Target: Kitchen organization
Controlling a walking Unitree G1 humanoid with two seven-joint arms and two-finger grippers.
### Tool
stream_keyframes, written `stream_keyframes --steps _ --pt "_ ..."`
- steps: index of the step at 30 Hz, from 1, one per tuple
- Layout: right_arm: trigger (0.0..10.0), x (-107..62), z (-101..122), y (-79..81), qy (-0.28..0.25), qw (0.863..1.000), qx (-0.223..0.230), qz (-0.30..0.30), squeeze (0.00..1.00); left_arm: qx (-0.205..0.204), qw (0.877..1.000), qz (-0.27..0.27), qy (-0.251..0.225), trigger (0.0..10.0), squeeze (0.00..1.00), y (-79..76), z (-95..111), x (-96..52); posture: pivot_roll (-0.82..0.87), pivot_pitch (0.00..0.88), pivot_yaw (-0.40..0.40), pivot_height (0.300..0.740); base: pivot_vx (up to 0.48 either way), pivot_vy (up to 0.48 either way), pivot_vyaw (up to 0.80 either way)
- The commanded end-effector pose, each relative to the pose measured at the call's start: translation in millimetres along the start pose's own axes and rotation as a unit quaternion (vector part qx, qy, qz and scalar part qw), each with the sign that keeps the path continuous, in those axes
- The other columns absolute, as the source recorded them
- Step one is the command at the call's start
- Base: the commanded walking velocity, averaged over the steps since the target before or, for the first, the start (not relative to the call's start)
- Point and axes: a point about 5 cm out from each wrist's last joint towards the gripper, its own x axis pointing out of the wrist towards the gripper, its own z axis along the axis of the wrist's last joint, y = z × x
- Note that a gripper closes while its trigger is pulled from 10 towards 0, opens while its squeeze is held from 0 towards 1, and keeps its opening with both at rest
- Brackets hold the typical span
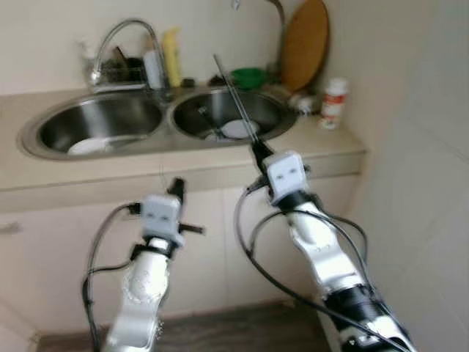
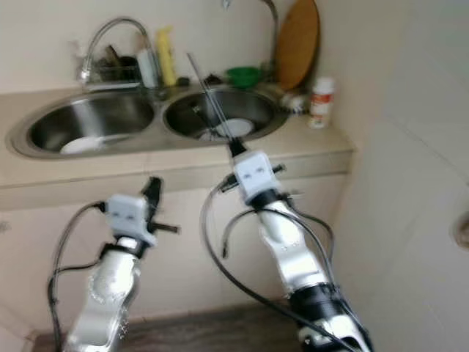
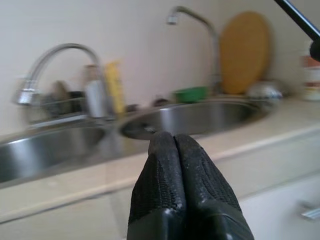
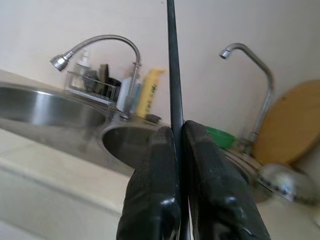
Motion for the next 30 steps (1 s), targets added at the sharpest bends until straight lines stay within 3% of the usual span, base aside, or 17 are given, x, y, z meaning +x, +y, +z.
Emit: stream_keyframes --steps 1,5,10,15,18,24,30 --pt "10.0 6.1 10.2 9.5 -0.024 1.0 0.014 0.01 0.0 0.012 1.0 0.013 0.001 10.0 0.0 11.1 1.4 -1.4 -0.03 0.0 0.003 0.74 0.27 0.0 0.0" --pt "10.0 9.5 12.4 7.3 -0.025 0.999 0.019 0.006 0.0 0.013 1.0 0.016 0.002 10.0 0.0 13.3 1.5 -1.8 -0.02 0.0 0.002 0.74 0.268 0.0 0.0" --pt "10.0 14.4 16.9 12.1 -0.033 0.999 -0.013 0.019 0.0 0.013 1.0 0.018 -0.003 10.0 0.0 13.2 4.5 -0.9 -0.02 0.0 0.002 0.74 0.269 0.0 0.48" --pt "10.0 17.3 21.5 10.2 -0.046 0.999 0.009 0.006 0.0 0.013 1.0 0.02 -0.006 10.0 0.0 14.6 6.6 0.3 -0.02 0.0 -0.002 0.74 0.269 0.0 0.78" --pt "10.0 18.7 21.7 8.5 -0.043 0.999 0.021 0.003 0.0 0.014 1.0 0.023 -0.008 10.0 0.0 15.6 7.5 0.5 -0.02 0.0 -0.003 0.74 0.27 0.0 0.0" --pt "10.0 20.1 22.0 7.8 -0.043 0.999 0.007 0.006 0.0 0.013 0.999 0.028 -0.014 10.0 0.0 17.0 11.7 2.6 -0.02 0.0 -0.005 0.74 0.27 0.0 0.0" --pt "10.0 21.7 25.6 8.1 -0.053 0.999 0.01 0.002 0.0 0.013 0.999 0.029 -0.017 10.0 0.0 17.7 12.8 3.9 -0.02 0.0 -0.004 0.74 0.269 0.0 0.8"
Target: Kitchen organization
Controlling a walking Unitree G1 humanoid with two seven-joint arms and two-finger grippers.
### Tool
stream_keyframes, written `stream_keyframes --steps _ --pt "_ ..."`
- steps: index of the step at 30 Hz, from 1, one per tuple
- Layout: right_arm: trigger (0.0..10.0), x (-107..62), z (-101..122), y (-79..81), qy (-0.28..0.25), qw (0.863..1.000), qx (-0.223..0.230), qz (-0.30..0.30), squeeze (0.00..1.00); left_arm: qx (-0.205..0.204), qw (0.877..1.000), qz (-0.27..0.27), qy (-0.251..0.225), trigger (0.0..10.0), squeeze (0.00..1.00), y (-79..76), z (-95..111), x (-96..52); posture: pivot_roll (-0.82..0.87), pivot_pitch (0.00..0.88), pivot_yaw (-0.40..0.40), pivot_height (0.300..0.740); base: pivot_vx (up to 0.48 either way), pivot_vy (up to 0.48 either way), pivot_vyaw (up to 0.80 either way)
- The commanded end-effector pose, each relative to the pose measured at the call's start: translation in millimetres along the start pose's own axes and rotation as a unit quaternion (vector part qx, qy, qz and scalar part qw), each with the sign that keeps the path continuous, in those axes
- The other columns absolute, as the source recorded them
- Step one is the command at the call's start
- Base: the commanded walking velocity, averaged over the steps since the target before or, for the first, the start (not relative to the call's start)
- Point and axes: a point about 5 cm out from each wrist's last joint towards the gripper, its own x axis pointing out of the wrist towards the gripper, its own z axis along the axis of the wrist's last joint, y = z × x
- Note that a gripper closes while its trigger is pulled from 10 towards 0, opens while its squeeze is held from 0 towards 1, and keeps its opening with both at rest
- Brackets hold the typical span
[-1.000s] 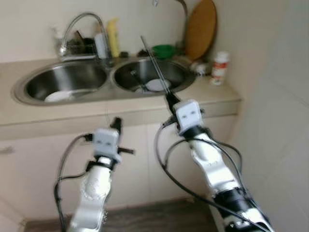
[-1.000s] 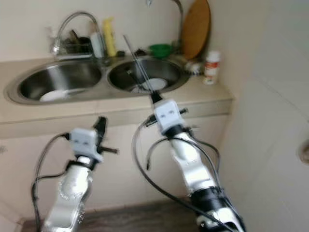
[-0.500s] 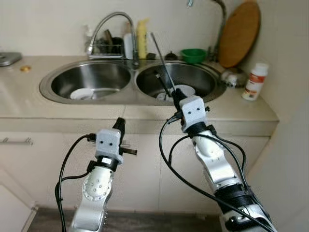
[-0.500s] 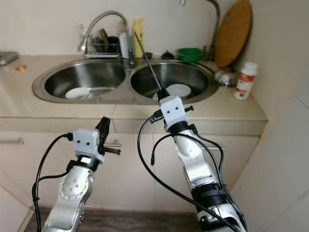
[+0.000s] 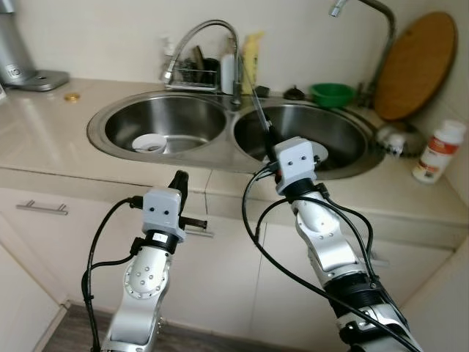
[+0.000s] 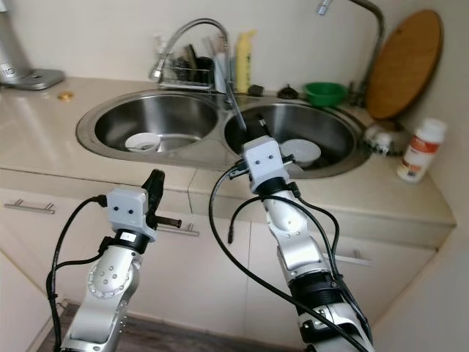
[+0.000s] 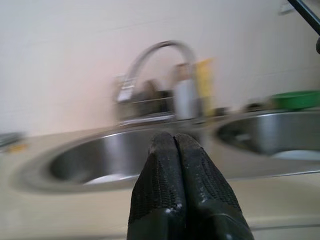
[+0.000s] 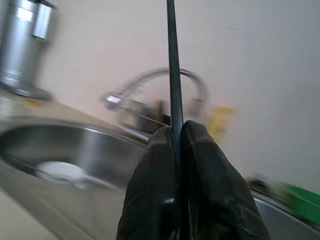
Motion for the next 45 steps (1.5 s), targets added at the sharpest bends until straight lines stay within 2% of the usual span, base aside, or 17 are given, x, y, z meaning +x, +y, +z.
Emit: stream_keyframes --steps 1,13,18,22,26,28,32,35,36,40,45 --pt "10.0 6.6 10.7 8.2 -0.023 1.0 0.005 0.012 0.0 0.004 1.0 0.013 0.002 10.0 0.0 7.9 0.4 -1.3 -0.02 0.0 -0.004 0.74 0.27 0.0 0.0" --pt "10.0 7.1 5.5 8.1 -0.009 1.0 0.01 0.013 0.0 0.003 1.0 0.009 0.002 10.0 0.0 5.4 -0.2 1.3 -0.02 0.0 -0.003 0.74 0.268 0.0 0.0" --pt "10.0 14.1 1.3 5.8 0.016 1.0 0.013 0.015 0.0 0.003 1.0 0.008 0.001 10.0 0.0 5.5 -0.2 1.9 -0.02 0.0 -0.003 0.74 0.269 0.0 0.0" --pt "10.0 19.6 -6.9 0.0 0.051 0.999 -0.002 0.015 0.0 0.004 1.0 0.007 0.002 10.0 0.0 4.9 -1.2 2.3 -0.02 0.0 -0.004 0.74 0.124 0.0 0.0" --pt "10.0 22.5 -16.8 -12.3 0.09 0.996 -0.019 -0.01 0.0 0.004 1.0 0.007 0.002 10.0 0.0 4.5 -1.6 2.9 -0.01 0.0 -0.007 0.74 0.0 0.0 0.0" --pt "10.0 20.3 -32.9 -27.0 0.153 0.987 -0.014 -0.047 0.0 0.004 1.0 0.007 0.003 10.0 0.0 4.2 -2.3 2.9 -0.01 0.0 -0.011 0.74 0.0 0.0 0.0" --pt "10.0 9.4 -55.7 -46.7 0.235 0.968 -0.002 -0.092 0.0 0.003 1.0 0.008 0.004 10.0 0.0 3.6 -2.8 2.5 -0.01 0.0 -0.012 0.74 0.0 0.0 0.0" --pt "10.0 5.3 -60.8 -54.1 0.248 0.963 0.013 -0.108 0.0 0.003 1.0 0.008 0.005 10.0 0.0 3.5 -3.0 1.9 -0.01 0.0 -0.011 0.74 0.0 0.0 0.0" --pt "10.0 4.0 -61.3 -57.3 0.247 0.962 0.014 -0.115 1.0 0.003 1.0 0.007 0.006 10.0 0.0 3.6 -3.4 1.4 -0.01 0.0 -0.01 0.74 0.0 0.0 0.0" --pt "10.0 0.9 -64.3 -60.5 0.256 0.959 0.018 -0.123 1.0 0.003 1.0 0.005 0.01 10.0 0.0 3.1 -5.3 0.1 -0.02 0.0 -0.007 0.74 0.0 0.0 0.0" --pt "10.0 -1.4 -67.3 -55.8 0.261 0.957 0.035 -0.119 1.0 0.0 1.0 0.001 0.011 10.0 0.0 0.4 -5.4 1.0 -0.02 0.0 -0.003 0.74 0.0 0.0 0.0"
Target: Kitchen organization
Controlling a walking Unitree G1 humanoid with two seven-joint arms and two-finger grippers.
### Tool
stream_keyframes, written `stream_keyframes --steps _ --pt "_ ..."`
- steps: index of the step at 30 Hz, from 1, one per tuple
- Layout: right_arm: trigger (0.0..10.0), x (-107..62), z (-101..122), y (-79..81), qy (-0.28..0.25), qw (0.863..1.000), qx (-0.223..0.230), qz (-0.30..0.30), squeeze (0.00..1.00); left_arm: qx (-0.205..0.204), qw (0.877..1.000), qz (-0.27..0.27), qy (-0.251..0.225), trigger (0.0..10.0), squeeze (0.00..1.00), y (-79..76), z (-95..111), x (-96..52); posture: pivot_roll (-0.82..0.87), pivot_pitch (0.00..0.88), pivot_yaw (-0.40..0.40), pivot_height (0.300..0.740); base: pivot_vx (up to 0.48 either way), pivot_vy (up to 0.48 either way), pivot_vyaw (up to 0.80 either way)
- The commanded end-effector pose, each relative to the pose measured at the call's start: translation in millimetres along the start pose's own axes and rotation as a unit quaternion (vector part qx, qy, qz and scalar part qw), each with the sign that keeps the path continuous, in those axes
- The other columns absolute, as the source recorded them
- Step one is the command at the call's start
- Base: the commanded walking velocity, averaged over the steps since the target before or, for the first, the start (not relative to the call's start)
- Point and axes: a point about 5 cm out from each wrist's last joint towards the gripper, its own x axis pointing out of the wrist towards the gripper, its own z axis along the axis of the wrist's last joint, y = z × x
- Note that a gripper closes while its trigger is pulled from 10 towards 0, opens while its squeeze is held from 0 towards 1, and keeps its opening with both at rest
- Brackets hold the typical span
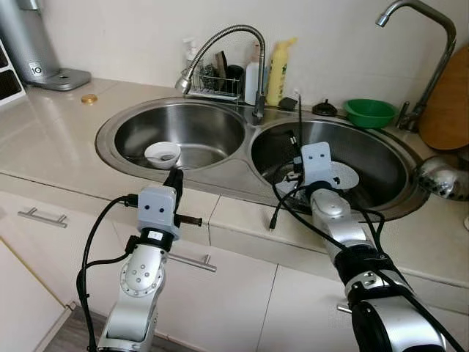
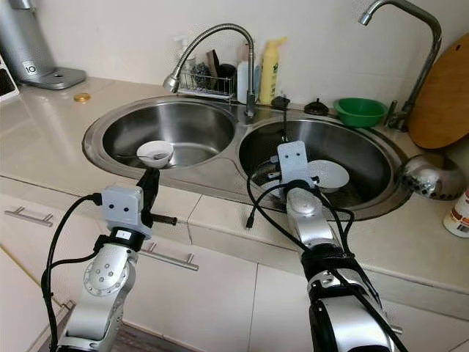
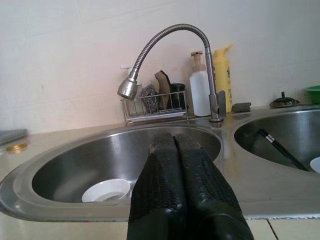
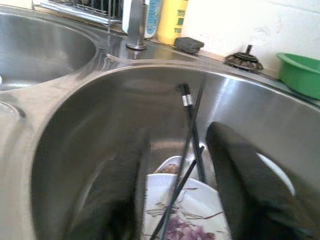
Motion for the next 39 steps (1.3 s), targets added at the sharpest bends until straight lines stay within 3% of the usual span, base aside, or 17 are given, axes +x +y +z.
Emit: stream_keyframes --steps 1,10,21,22,31,39 --pt "10.0 0.4 1.1 1.9 0.001 1.0 0.013 0.003 1.0 0.0 1.0 -0.001 0.005 10.0 0.0 -0.5 -2.1 -0.1 -0.02 0.0 -0.003 0.74 0.0 0.0 0.0" --pt "10.0 -4.0 5.9 15.3 -0.03 0.998 0.044 0.036 1.0 -0.004 1.0 -0.002 0.004 10.0 0.0 0.2 -2.1 -1.4 -0.02 0.0 0.0 0.74 0.0 0.0 0.0" --pt "10.0 -18.0 22.0 29.7 -0.114 0.988 0.07 0.081 1.0 -0.019 1.0 -0.007 0.006 10.0 0.0 -1.5 -1.3 -3.0 -0.02 0.0 0.001 0.74 0.0 0.0 0.0" --pt "10.0 -21.5 26.9 33.1 -0.134 0.984 0.074 0.089 0.0 -0.02 1.0 -0.01 0.004 10.0 0.0 -2.6 -0.8 -3.0 -0.02 0.0 0.003 0.74 0.0 0.476 0.0" --pt "10.0 -30.2 38.4 32.9 -0.182 0.977 0.078 0.076 0.0 -0.018 1.0 -0.012 0.002 10.0 0.0 -1.7 0.0 -2.5 -0.02 0.0 0.003 0.74 0.0 0.476 0.0" --pt "10.0 -37.0 35.0 34.2 -0.187 0.977 0.064 0.079 0.0 -0.021 1.0 -0.013 0.004 10.0 0.0 -3.3 -1.1 -3.0 -0.03 0.0 0.003 0.74 0.0 0.478 0.0"
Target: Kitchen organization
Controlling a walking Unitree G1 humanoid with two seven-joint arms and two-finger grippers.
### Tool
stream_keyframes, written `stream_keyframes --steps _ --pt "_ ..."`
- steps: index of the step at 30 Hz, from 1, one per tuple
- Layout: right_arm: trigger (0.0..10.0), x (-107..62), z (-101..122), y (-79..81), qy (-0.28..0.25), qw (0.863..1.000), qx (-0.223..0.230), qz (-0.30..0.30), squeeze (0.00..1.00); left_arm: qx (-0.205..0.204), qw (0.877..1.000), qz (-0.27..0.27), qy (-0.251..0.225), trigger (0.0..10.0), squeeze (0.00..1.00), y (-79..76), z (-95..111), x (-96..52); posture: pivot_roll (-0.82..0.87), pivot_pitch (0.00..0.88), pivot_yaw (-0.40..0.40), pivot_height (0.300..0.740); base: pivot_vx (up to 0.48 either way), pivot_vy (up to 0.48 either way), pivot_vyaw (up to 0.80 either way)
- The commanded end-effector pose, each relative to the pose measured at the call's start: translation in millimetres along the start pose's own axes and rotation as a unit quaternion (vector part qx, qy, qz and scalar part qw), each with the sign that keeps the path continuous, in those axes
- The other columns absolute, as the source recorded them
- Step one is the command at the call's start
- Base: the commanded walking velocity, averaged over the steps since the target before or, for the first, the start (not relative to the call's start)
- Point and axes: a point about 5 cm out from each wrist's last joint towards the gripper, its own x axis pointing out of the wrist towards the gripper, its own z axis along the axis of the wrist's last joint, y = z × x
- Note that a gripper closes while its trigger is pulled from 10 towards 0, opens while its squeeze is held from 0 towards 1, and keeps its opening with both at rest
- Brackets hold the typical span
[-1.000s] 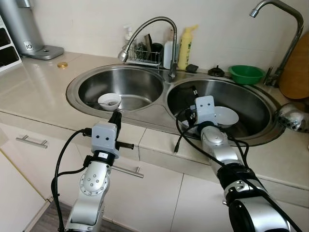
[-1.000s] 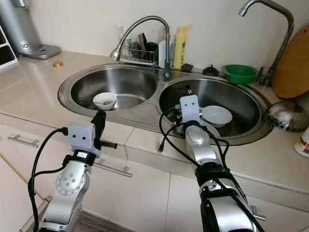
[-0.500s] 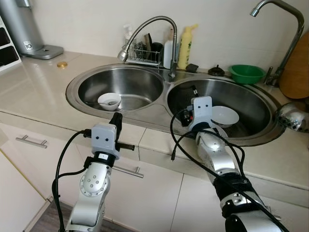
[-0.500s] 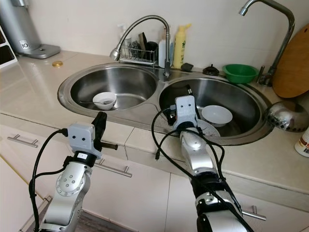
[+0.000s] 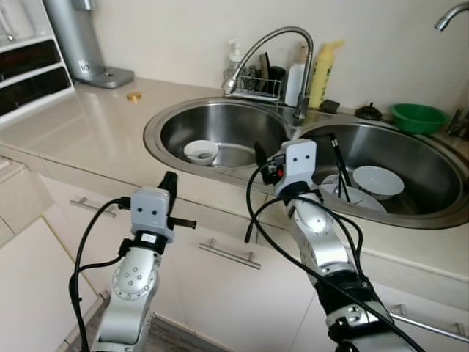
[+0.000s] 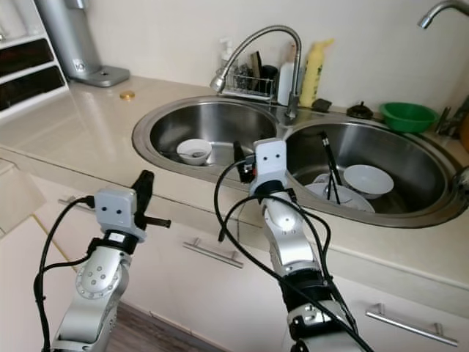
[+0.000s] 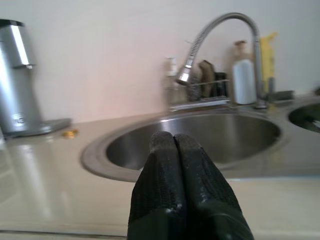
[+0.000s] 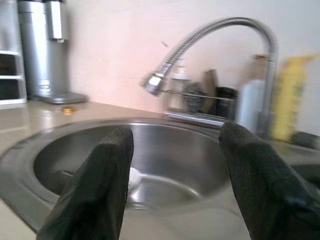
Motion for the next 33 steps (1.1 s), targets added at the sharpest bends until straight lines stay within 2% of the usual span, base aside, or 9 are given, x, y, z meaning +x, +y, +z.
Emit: stream_keyframes --steps 1,11,22,24,26,33 --pt "10.0 -3.0 0.8 -3.6 -0.004 1.0 -0.006 -0.006 0.0 -0.005 1.0 -0.012 -0.003 10.0 0.0 -6.1 2.0 1.3 -0.03 0.0 0.003 0.74 0.0 0.476 0.0" --pt "10.0 -10.7 -1.6 5.1 -0.003 1.0 -0.012 0.006 0.0 -0.005 1.0 -0.015 -0.003 10.0 0.0 -5.9 1.7 2.2 -0.03 0.0 0.007 0.74 0.0 0.479 0.0" --pt "10.0 -14.3 -1.9 6.4 -0.002 1.0 -0.014 0.005 0.0 -0.003 1.0 -0.016 -0.006 10.0 0.0 -6.5 1.4 2.4 -0.04 0.0 0.01 0.74 0.0 0.449 0.0" --pt "10.0 -15.4 -3.3 5.2 0.003 1.0 -0.016 0.003 0.0 0.002 1.0 -0.017 -0.007 10.0 0.0 -6.9 1.2 2.3 -0.04 0.0 0.009 0.74 0.0 0.0 0.0" --pt "10.0 -16.6 -5.1 5.0 0.008 1.0 -0.006 0.003 0.0 0.006 1.0 -0.019 -0.01 10.0 0.0 -7.2 1.2 2.0 -0.04 0.0 0.009 0.74 0.0 0.0 -0.8" --pt "10.0 -21.1 -5.4 4.7 0.006 1.0 -0.017 0.003 0.0 0.007 1.0 -0.022 -0.01 10.0 0.0 -8.6 0.9 0.9 -0.04 0.0 0.009 0.74 0.0 0.0 -0.8"
